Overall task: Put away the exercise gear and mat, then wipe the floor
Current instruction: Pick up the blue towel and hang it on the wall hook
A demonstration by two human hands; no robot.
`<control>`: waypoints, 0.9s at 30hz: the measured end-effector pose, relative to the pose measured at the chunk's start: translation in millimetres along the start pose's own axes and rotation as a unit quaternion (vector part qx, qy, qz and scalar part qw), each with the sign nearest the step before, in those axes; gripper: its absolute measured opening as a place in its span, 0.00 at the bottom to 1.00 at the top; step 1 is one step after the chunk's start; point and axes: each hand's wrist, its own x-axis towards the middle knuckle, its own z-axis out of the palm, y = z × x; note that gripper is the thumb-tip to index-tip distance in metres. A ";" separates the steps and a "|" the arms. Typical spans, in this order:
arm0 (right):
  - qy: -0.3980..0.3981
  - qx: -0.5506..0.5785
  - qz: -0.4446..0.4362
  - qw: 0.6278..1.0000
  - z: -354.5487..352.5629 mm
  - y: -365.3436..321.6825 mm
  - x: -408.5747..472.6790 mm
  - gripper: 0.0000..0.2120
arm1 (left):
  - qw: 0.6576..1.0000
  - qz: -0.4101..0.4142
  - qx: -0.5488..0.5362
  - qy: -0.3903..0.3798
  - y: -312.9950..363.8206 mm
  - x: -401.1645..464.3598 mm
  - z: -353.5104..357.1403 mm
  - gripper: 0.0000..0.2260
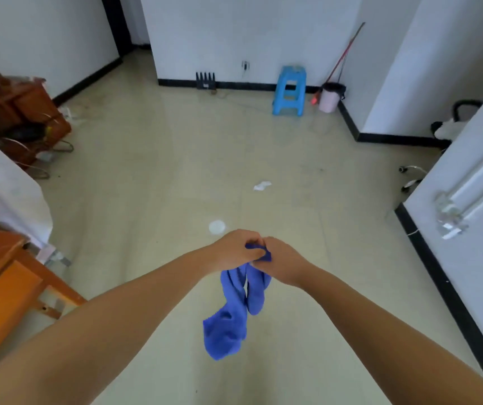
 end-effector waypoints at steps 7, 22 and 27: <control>0.100 -0.070 -0.008 0.993 -74.9 -28.5 -4.1 0.07 | 0.997 0.045 0.022 0.062 32.9 10.2 -26.0 0.11; 0.071 -0.108 0.164 0.978 -129.1 -41.8 -50.3 0.27 | 0.985 0.121 0.113 -0.037 94.1 50.5 -63.2 0.08; 0.232 -0.015 0.128 0.964 -96.8 -68.7 -66.4 0.04 | 0.933 0.245 0.252 -0.081 140.2 45.7 -44.1 0.11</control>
